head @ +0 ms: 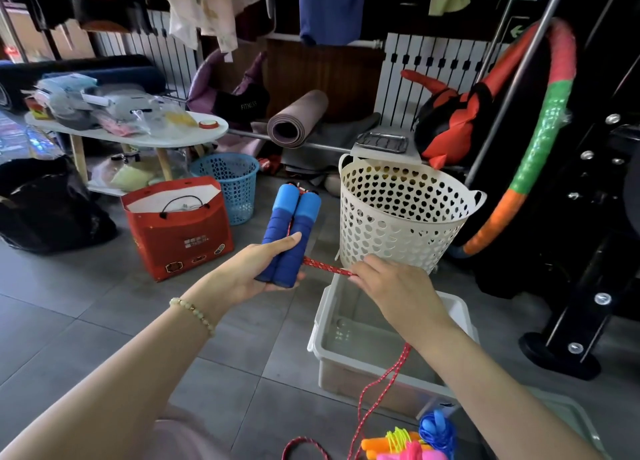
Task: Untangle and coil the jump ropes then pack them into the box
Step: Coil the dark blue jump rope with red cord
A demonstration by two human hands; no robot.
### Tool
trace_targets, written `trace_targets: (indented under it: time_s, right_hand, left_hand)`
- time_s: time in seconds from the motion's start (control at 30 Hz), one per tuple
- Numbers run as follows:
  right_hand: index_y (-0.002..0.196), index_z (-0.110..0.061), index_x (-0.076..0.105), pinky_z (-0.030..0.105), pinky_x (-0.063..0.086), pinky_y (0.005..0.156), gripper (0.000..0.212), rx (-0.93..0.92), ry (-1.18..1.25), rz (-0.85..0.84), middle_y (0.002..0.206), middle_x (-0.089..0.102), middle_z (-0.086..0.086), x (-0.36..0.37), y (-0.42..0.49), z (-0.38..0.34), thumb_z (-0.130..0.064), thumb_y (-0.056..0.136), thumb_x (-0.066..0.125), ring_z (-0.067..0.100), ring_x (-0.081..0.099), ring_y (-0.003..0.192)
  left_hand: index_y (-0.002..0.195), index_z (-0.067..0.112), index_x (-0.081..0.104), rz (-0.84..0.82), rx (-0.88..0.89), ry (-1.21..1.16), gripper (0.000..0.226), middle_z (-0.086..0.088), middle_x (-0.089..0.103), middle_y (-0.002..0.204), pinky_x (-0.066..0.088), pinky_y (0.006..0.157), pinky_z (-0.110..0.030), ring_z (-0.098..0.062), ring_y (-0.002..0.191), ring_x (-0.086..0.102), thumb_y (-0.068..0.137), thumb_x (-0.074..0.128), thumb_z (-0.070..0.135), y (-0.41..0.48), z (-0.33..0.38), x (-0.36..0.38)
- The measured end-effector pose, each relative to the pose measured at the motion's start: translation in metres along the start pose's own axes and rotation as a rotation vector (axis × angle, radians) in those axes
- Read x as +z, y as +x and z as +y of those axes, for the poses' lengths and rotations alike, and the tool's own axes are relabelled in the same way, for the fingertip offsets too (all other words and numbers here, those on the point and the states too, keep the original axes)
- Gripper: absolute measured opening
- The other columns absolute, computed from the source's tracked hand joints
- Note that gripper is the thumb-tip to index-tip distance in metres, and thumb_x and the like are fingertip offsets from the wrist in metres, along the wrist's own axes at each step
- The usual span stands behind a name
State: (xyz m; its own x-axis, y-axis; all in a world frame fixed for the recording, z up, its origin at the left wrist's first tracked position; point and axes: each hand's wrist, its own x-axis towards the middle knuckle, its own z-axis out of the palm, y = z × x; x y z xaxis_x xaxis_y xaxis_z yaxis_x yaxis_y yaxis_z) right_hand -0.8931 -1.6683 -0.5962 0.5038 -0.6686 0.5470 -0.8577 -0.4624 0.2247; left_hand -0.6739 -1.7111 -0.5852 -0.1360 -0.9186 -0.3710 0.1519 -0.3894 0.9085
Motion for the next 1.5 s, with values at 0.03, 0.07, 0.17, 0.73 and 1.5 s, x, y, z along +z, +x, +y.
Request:
trace_targets:
  time_s: [0.03,0.07,0.17,0.73,1.5]
  right_hand:
    - [0.071,-0.018,0.057,0.021,0.033,0.038,0.023,0.005,-0.004,0.022,0.064,0.048,-0.007,-0.001,0.000,-0.002,-0.031,0.090,0.057,0.011,0.050,0.048]
    - [0.071,-0.018,0.056,0.023,0.037,0.040,0.027,0.032,0.032,0.034,0.065,0.049,-0.006,-0.002,0.000,-0.004,-0.032,0.092,0.049,0.013,0.051,0.051]
    - [0.076,-0.018,0.055,0.030,0.041,0.053,0.037,0.181,0.380,0.007,0.072,0.048,-0.009,-0.012,0.003,-0.004,-0.045,0.092,0.036,0.013,0.050,0.061]
    - [0.057,-0.021,0.060,0.021,0.033,0.054,0.029,0.246,0.989,-0.306,0.051,0.046,-0.007,-0.007,0.008,0.000,-0.040,0.072,0.077,0.004,0.038,0.051]
    - [0.066,-0.007,0.076,0.008,0.049,0.058,0.019,0.761,2.268,-0.538,0.065,0.071,0.001,-0.028,-0.027,-0.004,-0.022,0.074,0.065,-0.001,0.066,0.059]
  left_hand:
    - [0.105,0.004,0.062,0.007,0.005,0.016,0.037,-0.005,0.072,0.073,0.057,0.055,-0.031,-0.019,0.059,0.069,0.082,0.071,0.031,0.000,0.001,-0.001]
    - [0.107,0.001,0.061,0.012,0.015,0.053,0.040,-0.006,0.071,0.073,0.057,0.054,-0.031,-0.020,0.058,0.068,0.081,0.072,0.030,0.000,0.001,-0.002]
    - [0.105,-0.003,0.062,-0.093,-0.004,0.331,0.042,-0.008,0.071,0.073,0.057,0.054,-0.030,-0.020,0.057,0.067,0.081,0.071,0.030,-0.007,0.001,-0.001]
    - [0.077,0.014,0.068,-0.491,0.148,1.307,0.054,0.002,0.071,0.073,0.053,0.071,-0.025,-0.015,0.068,0.066,0.079,0.056,0.067,-0.039,-0.014,0.032]
    - [0.062,0.030,0.052,-0.590,0.522,0.874,0.030,0.018,0.055,0.051,0.035,0.051,-0.008,0.001,0.047,0.049,0.089,0.062,0.039,-0.059,-0.032,0.028]
